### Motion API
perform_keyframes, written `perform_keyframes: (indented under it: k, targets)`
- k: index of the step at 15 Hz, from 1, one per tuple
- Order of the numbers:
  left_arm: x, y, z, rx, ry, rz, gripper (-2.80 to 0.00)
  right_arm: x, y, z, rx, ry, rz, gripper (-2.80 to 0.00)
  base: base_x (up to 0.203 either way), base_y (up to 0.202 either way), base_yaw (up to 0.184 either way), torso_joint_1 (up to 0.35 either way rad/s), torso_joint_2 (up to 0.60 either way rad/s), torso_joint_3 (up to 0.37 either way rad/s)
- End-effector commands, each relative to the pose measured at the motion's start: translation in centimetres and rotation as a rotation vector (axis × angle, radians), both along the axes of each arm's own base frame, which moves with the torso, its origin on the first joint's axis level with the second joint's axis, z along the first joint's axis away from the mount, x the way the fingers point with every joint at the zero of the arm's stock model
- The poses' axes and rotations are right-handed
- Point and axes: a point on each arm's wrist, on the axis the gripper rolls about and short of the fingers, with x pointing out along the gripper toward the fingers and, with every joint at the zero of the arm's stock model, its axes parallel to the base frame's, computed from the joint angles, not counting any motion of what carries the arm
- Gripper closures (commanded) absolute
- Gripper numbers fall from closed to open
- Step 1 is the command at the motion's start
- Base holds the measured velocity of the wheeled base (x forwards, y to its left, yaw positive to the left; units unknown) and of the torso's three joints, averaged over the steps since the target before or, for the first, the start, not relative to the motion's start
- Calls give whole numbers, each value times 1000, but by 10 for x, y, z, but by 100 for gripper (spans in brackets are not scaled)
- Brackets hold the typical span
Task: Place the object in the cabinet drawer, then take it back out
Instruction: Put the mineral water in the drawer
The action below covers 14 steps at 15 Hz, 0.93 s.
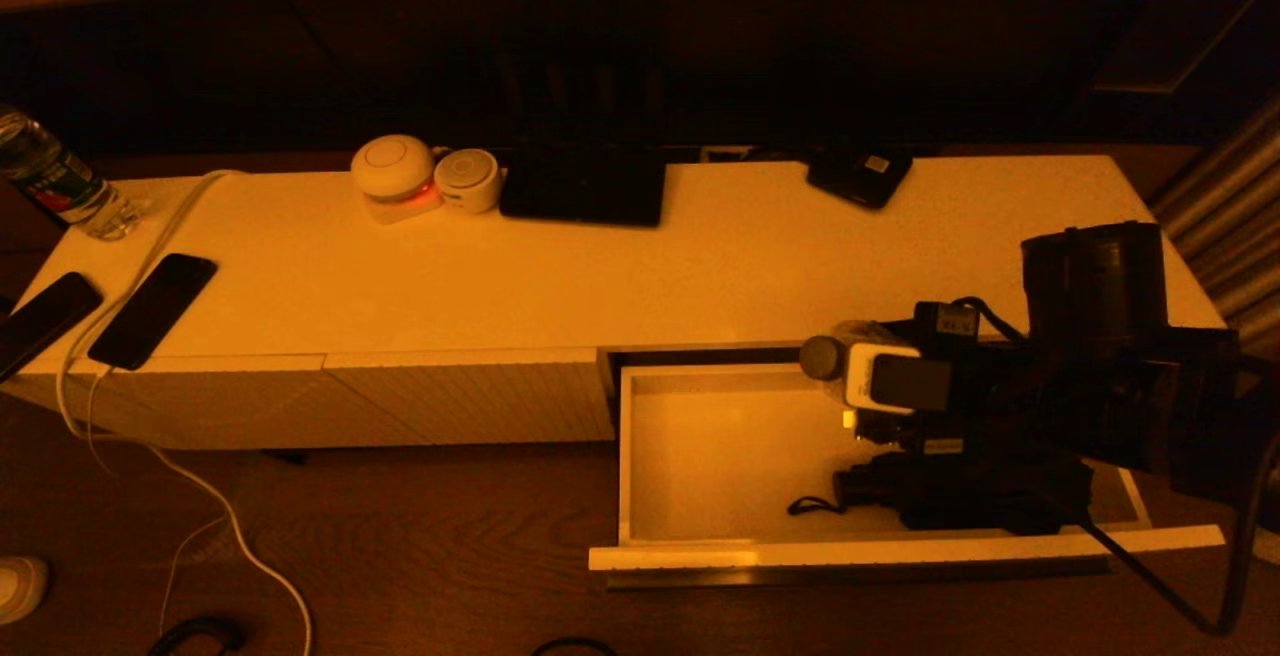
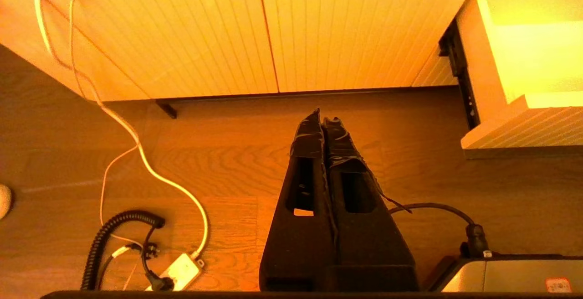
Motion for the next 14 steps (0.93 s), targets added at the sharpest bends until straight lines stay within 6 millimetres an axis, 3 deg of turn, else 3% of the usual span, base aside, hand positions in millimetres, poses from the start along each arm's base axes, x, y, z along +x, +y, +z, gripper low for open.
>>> perform_keyframes:
  k: [1, 14]
  targets:
    - [0, 0, 0, 0, 0, 0, 0, -6, -2, -3, -51, -12, 27, 0, 0, 0, 0, 0, 0, 0]
    - [0, 0, 0, 0, 0, 0, 0, 20, 27, -68, -238, 158, 21, 0, 0, 0, 0, 0, 0, 0]
